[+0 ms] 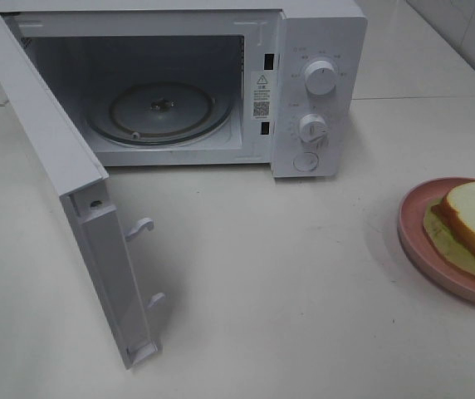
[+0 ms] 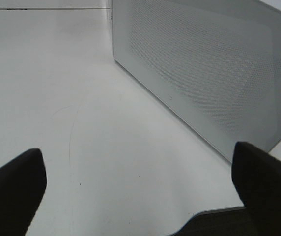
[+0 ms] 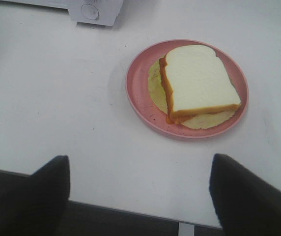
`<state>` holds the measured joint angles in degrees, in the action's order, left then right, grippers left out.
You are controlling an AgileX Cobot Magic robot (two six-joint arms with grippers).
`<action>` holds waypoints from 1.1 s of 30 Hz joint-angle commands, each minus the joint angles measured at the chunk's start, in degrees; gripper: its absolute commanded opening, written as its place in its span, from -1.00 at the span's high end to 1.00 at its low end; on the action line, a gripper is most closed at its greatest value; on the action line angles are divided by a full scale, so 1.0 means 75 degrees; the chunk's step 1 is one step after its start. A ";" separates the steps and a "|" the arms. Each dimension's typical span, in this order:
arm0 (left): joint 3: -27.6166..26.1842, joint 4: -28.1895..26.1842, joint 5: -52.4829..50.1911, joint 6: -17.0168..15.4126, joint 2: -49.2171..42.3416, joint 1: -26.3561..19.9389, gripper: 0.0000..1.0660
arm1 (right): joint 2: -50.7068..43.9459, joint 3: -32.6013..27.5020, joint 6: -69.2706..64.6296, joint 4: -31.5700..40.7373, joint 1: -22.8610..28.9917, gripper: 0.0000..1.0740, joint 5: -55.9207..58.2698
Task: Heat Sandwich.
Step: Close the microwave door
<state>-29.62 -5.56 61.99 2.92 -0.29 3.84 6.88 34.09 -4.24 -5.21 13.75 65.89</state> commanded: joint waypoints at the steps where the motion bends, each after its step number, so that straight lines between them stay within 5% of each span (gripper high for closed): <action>1: 0.0015 -0.0053 -0.0107 -0.0031 -0.0046 -0.0038 -0.82 | -0.0466 -0.0405 0.0084 0.0222 -0.0527 -0.42 -0.0328; 7: 0.0015 -0.0053 -0.0107 -0.0031 -0.0046 -0.0038 -0.82 | -0.1161 -0.0504 0.0084 0.0214 -0.1299 -0.42 -0.0695; 33: 0.0015 -0.0053 -0.0107 -0.0031 -0.0053 -0.0038 -0.82 | -0.1161 -0.0764 0.0076 0.0229 -0.1375 -0.42 -0.1161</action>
<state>-29.62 -5.56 61.99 2.92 -0.29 3.84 -0.46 28.53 -4.13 -3.55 3.72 58.10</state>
